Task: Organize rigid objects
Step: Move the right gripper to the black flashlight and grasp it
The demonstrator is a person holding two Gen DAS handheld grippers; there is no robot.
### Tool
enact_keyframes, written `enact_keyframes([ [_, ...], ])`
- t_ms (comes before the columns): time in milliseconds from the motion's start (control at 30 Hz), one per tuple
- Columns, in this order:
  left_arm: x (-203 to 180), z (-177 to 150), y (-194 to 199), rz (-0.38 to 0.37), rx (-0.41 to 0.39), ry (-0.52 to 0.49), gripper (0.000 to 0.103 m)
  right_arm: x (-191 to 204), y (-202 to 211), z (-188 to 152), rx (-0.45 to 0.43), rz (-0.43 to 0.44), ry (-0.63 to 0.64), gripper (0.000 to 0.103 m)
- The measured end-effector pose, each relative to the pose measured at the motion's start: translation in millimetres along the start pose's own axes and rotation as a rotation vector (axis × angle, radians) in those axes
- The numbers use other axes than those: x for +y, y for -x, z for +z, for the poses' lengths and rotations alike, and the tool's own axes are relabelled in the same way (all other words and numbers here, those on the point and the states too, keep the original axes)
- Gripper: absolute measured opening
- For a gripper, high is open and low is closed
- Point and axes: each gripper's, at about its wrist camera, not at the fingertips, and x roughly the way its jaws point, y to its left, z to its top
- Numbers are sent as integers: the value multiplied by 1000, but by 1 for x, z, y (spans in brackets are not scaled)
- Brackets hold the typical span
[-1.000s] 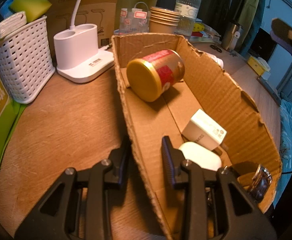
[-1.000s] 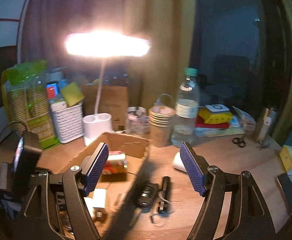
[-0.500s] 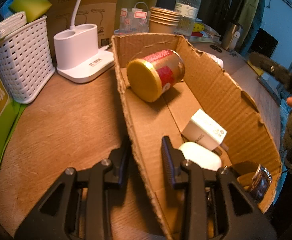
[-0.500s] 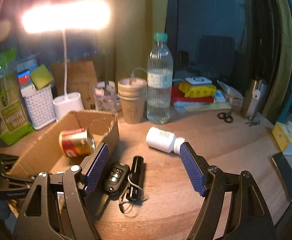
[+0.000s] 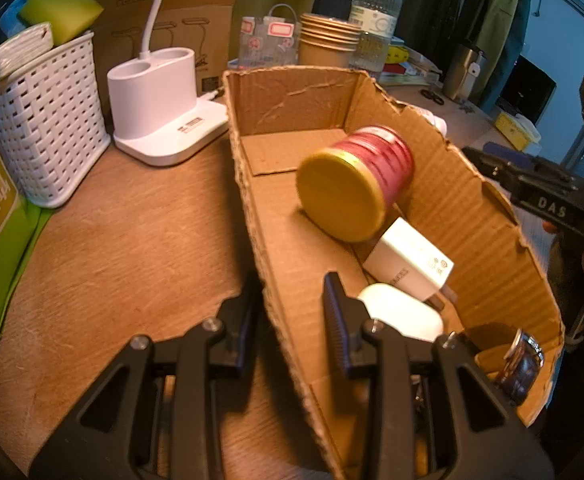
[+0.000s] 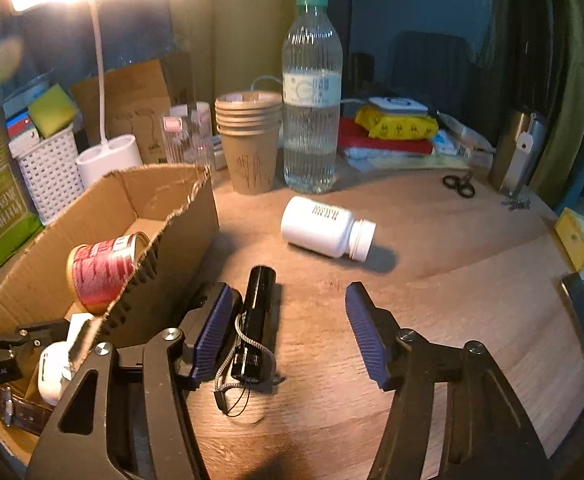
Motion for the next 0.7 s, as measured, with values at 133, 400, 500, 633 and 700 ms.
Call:
enact_keyframes([
  [133, 0, 0, 0, 0, 0, 0, 33, 2, -8, -3, 29, 4, 8, 56],
  [400, 0, 0, 0, 0, 0, 0, 33, 10, -21, -9, 76, 2, 28, 53],
  [500, 0, 0, 0, 0, 0, 0, 33, 12, -26, -10, 95, -1, 32, 52],
  [633, 0, 0, 0, 0, 0, 0, 33, 13, -30, -9, 114, -7, 36, 51],
  [700, 0, 0, 0, 0, 0, 0, 33, 14, -34, -10, 132, 0, 40, 50],
])
